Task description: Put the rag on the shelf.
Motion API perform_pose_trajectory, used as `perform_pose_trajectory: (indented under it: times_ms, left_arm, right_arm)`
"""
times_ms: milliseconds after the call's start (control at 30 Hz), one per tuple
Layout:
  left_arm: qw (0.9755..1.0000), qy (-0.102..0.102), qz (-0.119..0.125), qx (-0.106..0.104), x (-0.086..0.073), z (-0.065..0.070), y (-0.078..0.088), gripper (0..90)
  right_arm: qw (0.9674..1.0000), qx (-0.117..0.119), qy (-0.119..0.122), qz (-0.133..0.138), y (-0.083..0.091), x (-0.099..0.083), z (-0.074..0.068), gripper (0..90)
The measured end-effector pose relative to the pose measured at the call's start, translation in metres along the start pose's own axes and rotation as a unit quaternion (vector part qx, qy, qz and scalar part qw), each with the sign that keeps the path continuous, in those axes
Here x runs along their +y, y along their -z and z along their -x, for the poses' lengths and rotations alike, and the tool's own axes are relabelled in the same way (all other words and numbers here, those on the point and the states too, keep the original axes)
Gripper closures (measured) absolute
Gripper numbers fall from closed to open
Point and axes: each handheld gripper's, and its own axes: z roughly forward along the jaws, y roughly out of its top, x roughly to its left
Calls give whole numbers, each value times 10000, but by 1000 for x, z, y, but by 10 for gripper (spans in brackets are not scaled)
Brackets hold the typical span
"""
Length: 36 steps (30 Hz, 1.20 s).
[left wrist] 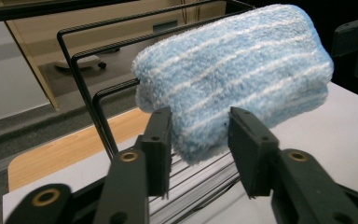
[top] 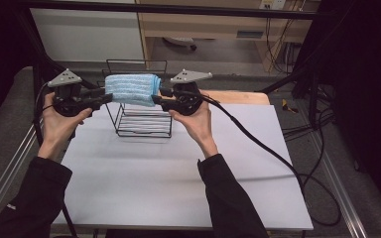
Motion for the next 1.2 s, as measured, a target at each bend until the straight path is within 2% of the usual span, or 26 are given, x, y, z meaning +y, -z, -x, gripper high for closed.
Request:
perform_pose_trajectory:
  times_ms: [267,367,500,800,967,1200]
  left_arm:
    - [10000,5,-82,34,-4,4,9,481]
    - [10000,-10,-84,3,-9,7,10,442]
    - [9999,-62,-140,3,-19,11,11,380]
    - [9995,-97,-304,-3,-49,22,6,235]
    - [9989,-59,-459,-69,-70,28,0,162]
    - [9978,-24,-636,-193,-100,39,-9,100]
  right_arm:
    - [9999,-94,79,-67,18,2,-3,439]
    - [10000,-42,-33,-63,26,-2,-2,368]
    - [9998,-145,14,-149,36,-11,1,285]
    - [9990,-235,-29,-379,62,-43,15,112]
    - [9986,-314,-171,-402,81,-66,24,72]
    - [9968,-443,-347,-566,106,-105,36,19]
